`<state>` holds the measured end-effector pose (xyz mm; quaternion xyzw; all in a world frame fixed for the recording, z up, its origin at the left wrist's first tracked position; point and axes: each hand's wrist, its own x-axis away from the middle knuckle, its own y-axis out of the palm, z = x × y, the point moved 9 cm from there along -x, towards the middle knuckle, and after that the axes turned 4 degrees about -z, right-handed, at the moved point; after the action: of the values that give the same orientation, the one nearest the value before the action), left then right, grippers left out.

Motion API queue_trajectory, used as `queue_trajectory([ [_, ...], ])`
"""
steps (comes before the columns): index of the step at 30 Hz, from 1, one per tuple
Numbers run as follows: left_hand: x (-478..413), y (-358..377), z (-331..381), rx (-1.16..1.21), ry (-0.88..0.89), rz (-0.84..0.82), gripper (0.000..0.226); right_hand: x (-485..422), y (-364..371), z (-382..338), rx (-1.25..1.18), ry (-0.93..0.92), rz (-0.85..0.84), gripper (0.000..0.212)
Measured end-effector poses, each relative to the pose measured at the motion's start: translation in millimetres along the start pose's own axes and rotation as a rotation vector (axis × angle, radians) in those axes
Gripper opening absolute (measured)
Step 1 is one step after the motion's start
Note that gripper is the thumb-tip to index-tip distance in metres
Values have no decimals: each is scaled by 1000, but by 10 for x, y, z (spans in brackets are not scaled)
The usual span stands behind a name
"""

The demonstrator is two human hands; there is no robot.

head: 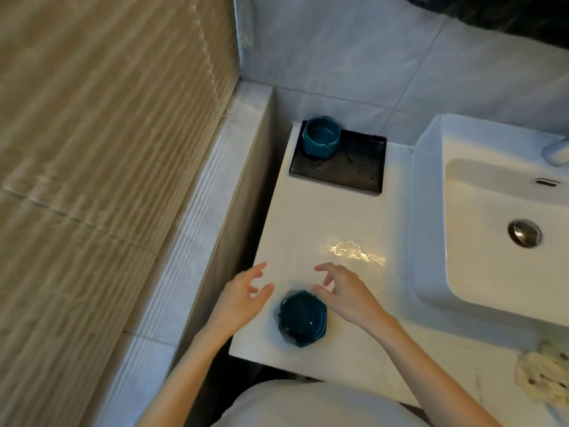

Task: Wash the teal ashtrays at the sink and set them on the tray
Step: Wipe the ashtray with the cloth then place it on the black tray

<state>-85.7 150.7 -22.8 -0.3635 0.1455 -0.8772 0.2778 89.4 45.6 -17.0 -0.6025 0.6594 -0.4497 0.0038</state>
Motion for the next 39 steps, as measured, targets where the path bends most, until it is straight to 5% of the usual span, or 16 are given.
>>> queue_trajectory([
  [4, 130, 371, -201, -35, -95, -145, 63, 98, 414, 257, 230, 145, -181, 51],
  [7, 190, 558, -221, -46, -91, -198, 63, 135, 505, 289, 328, 159, -110, 40],
  [18, 90, 520, 135, -122, 37, -19, 44, 108, 361, 166, 507, 142, 38, 31],
  [32, -1314, 15, 1538, -30, 240, 29, 47, -858, -1564, 290, 375, 144, 378, 31],
  [39, -2186, -387, 1855, -146, 319, 154, 48, -1558, -2198, 420, 334, 216, 395, 20],
])
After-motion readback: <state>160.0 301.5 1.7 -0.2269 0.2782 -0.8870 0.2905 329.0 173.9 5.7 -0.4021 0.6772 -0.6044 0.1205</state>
